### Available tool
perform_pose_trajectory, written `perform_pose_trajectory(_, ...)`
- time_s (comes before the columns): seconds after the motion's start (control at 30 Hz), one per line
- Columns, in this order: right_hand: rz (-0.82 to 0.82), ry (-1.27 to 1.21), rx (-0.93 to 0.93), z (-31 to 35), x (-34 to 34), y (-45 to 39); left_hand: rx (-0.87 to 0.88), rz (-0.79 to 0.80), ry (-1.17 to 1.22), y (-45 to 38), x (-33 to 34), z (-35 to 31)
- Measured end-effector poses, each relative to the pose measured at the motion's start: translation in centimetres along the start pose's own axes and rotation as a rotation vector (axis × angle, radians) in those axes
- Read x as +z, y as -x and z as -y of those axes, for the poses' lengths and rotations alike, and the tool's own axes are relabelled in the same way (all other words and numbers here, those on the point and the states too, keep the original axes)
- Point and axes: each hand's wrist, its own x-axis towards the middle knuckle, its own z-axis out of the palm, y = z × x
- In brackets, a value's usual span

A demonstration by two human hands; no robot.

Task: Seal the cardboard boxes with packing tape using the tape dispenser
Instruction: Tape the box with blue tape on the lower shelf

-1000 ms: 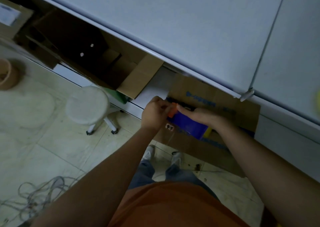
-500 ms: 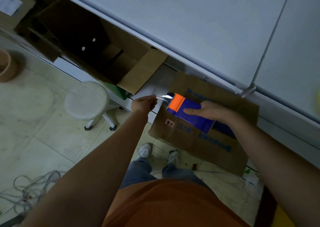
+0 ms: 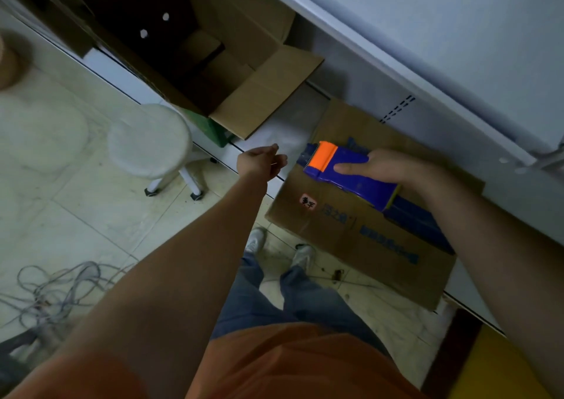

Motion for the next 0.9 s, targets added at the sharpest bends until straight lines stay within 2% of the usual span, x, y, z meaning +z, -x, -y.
perform_pose_trajectory(0.17,-0.004,0.085,0.043,0.2,0.2,-1.5,0.014,-0.005,-0.01,-0.7,0.4,1.4)
perform_pose_trajectory(0.27,-0.039,0.124,0.056,0.2,0.6,-2.0,0.04,-0.017,-0.11,-1.5,1.0,2.1)
perform_pose_trajectory(0.47,-0.075,0.189,0.063,0.6,0.8,-2.6,-0.102,-0.024,-0.442,-3.7,2.2,3.5)
perform_pose_trajectory(0.57,-0.076,0.158,0.065,0.3,0.8,-2.8,-0.2,-0.059,-0.703,-4.7,1.8,3.3)
perform_pose_trajectory(0.6,-0.078,0.154,0.067,0.4,0.9,-2.8,-0.166,-0.089,-0.784,-4.6,1.6,3.1)
perform_pose_trajectory(0.63,-0.076,0.149,0.072,0.5,1.0,-2.8,-0.061,-0.118,-0.824,-4.1,1.5,2.8)
perform_pose_trajectory(0.7,-0.067,0.135,0.082,0.6,0.9,-2.7,0.26,-0.151,-0.784,-2.0,1.8,2.1)
perform_pose_trajectory(0.77,-0.061,0.139,0.088,0.8,0.8,-2.3,0.468,-0.054,-0.744,0.4,2.6,1.7)
perform_pose_trajectory(0.8,-0.064,0.144,0.086,0.9,0.7,-2.2,0.479,0.046,-0.753,1.3,3.1,1.7)
perform_pose_trajectory(0.9,-0.049,0.126,0.078,1.1,0.6,-1.8,0.304,0.275,-0.713,2.1,3.7,2.2)
